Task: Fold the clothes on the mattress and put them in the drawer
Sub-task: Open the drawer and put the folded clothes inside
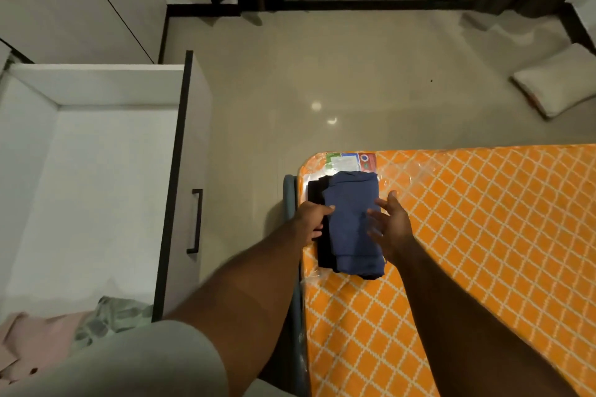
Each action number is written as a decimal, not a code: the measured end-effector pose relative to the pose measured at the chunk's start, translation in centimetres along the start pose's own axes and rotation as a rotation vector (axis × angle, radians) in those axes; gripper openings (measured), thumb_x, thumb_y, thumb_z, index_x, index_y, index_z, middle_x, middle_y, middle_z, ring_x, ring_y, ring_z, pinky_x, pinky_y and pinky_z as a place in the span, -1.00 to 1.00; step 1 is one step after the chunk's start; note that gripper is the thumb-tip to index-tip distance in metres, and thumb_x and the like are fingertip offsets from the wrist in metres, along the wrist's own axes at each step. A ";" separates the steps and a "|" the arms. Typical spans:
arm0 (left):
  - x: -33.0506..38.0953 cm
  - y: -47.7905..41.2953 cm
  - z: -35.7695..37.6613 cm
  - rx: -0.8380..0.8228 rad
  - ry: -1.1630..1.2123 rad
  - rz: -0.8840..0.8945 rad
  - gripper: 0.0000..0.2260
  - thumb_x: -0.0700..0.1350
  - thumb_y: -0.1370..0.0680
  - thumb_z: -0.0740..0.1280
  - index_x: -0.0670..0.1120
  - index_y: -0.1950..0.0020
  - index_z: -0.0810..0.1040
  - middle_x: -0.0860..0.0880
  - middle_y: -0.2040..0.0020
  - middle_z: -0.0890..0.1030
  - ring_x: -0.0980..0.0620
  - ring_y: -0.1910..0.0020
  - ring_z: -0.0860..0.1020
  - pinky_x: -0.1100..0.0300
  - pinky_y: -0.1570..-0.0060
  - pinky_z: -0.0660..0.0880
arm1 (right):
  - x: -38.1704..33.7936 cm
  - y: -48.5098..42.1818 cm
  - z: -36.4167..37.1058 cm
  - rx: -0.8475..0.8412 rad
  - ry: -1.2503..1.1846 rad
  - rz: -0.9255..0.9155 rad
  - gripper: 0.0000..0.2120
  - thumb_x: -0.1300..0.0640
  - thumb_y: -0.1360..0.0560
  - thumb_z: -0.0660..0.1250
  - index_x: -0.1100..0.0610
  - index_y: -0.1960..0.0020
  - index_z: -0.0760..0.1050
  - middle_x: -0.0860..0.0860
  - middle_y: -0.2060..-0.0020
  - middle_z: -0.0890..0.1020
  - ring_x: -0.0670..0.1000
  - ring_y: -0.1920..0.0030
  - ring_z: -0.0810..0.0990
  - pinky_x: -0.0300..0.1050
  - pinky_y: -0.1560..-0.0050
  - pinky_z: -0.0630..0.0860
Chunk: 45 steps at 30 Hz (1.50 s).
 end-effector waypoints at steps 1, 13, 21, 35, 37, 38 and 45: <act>-0.2 -0.8 0.3 -0.004 -0.021 -0.032 -0.62 -0.02 -0.58 0.44 -0.14 -0.31 0.48 -0.11 -0.28 0.52 -0.11 -0.21 0.50 -0.01 -0.19 0.48 | -0.4 -1.3 -0.1 0.045 0.142 -0.032 -0.62 -0.13 -0.70 0.16 0.14 0.01 0.56 0.12 0.15 0.61 0.14 0.13 0.58 0.11 0.01 0.55; -2.0 -5.4 4.2 -0.080 0.027 -0.064 -0.57 -0.20 -0.48 0.54 -0.20 -0.32 0.55 -0.09 -0.27 0.61 -0.06 -0.10 0.58 0.16 0.13 0.48 | 8.7 -15.7 -4.0 -0.017 0.737 -0.090 -0.38 -0.12 -0.25 0.42 0.12 -0.24 0.49 0.13 -0.03 0.69 0.23 -0.01 0.68 0.18 0.07 0.67; -1.4 -3.9 7.7 -0.156 0.208 0.035 -0.51 -0.16 -0.32 0.62 -0.15 -0.23 0.65 -0.10 -0.09 0.71 -0.17 -0.02 0.67 -0.06 -0.02 0.63 | 1.6 -5.1 -1.9 0.100 0.665 -0.085 -0.58 0.29 -0.60 0.25 0.21 -0.45 0.37 0.18 -0.23 0.55 0.26 -0.21 0.56 0.17 -0.19 0.53; 2.1 9.7 0.1 -0.307 0.511 0.178 -0.59 -0.07 -0.26 0.55 -0.12 -0.08 0.67 -0.14 -0.06 0.69 -0.12 0.04 0.65 0.03 -0.08 0.57 | -2.4 7.6 2.5 -0.220 0.194 -0.319 -0.38 -0.29 -0.58 0.33 0.17 -0.40 0.50 0.18 -0.26 0.64 0.24 -0.17 0.68 0.27 -0.17 0.61; 1.8 12.2 -3.9 -0.260 0.551 0.219 -0.59 -0.06 -0.24 0.53 -0.12 -0.06 0.67 -0.14 -0.03 0.69 -0.13 0.06 0.65 0.03 -0.08 0.55 | -2.7 10.5 6.8 -0.418 0.107 -0.315 -0.47 -0.16 -0.63 0.30 0.24 -0.37 0.53 0.26 -0.24 0.64 0.33 -0.20 0.65 0.33 -0.21 0.58; 1.4 13.5 -5.8 -0.241 0.575 0.241 -0.61 -0.05 -0.26 0.52 -0.12 -0.05 0.67 -0.14 -0.02 0.69 -0.13 0.07 0.64 0.02 -0.09 0.54 | -2.7 11.7 8.7 -0.484 0.083 -0.302 -0.47 -0.15 -0.61 0.33 0.25 -0.37 0.52 0.29 -0.24 0.63 0.36 -0.21 0.63 0.36 -0.25 0.54; -3.9 21.0 -19.5 -0.062 0.720 0.386 -0.69 -0.07 -0.38 0.46 -0.12 -0.08 0.67 -0.17 -0.05 0.67 -0.16 0.02 0.62 -0.03 -0.11 0.53 | -2.5 20.6 23.6 -0.758 0.307 -0.389 -0.57 -0.04 -0.57 0.43 0.15 -0.34 0.49 0.21 -0.20 0.67 0.27 -0.19 0.66 0.23 -0.19 0.60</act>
Point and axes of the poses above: each hand's wrist, its own y-axis away from the middle knuckle, its own z-axis out of the palm, x = y × z, the point moved 9 cm from there along -y, towards the middle knuckle
